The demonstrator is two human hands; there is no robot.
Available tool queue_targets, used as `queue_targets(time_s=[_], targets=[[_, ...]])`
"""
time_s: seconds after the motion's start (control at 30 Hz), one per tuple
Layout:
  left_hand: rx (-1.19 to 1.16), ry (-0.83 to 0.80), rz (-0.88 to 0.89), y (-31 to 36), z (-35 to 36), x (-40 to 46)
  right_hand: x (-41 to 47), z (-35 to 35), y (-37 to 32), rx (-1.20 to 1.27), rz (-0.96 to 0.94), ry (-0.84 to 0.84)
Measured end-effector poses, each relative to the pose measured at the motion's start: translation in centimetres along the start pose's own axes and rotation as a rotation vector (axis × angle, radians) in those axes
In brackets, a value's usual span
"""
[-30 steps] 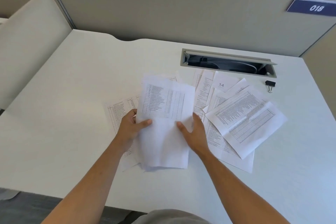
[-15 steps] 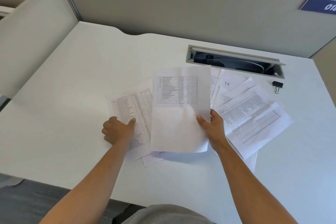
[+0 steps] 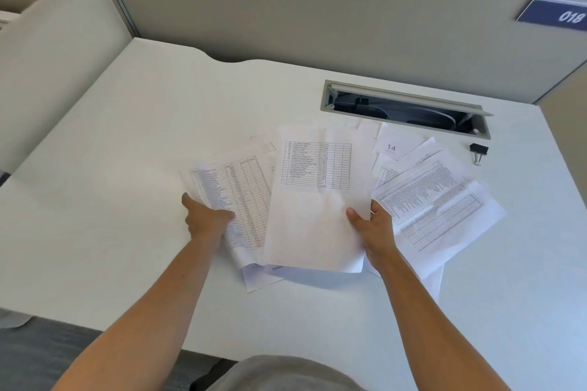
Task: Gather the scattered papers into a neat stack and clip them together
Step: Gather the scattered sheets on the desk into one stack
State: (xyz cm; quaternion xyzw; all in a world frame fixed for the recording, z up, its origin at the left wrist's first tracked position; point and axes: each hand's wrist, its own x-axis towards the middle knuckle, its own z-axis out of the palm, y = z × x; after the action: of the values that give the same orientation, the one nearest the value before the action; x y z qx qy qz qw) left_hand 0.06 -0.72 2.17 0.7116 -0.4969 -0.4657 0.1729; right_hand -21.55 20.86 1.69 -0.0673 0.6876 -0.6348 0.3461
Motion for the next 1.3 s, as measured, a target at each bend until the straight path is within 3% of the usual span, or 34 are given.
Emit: queue_targets(time_s=[0.07, 0.27, 0.4, 0.5, 0.63, 0.93, 1.17, 1.3], targets=[[-0.143, -0.047, 0.006, 0.3, -0.8, -0.1, 0.0, -0.3, 0.0, 0.02, 0.011, 0.006], [-0.274, -0.306, 0.323, 5.6, -4.1, -3.1, -0.1, -1.6, 0.8, 0.043, 0.054, 0.043], [-0.285, -0.598, 0.521, 9.9, -5.9, -6.7, -0.2, -2.5, 1.3, 0.042, 0.074, 0.078], [-0.433, -0.828, 0.525, 11.3, -5.7, -8.2, -0.6, -2.8, 1.3, 0.046, 0.09, 0.079], [-0.588, -0.968, 0.427, 11.1, -3.7, -8.8, -1.0, -3.0, 1.2, 0.045, 0.099, 0.077], [-0.235, -0.841, 0.225, 6.7, 2.6, -8.0, -2.2, -2.9, 0.1, 0.082, 0.08, -0.058], [0.09, -0.555, 0.371, 4.4, 5.0, -6.6, -2.9, -3.1, -0.7, 0.155, 0.072, -0.103], [0.023, -0.657, 0.263, 4.6, 5.4, -7.0, -3.2, -3.5, -0.9, 0.12, 0.08, -0.136]])
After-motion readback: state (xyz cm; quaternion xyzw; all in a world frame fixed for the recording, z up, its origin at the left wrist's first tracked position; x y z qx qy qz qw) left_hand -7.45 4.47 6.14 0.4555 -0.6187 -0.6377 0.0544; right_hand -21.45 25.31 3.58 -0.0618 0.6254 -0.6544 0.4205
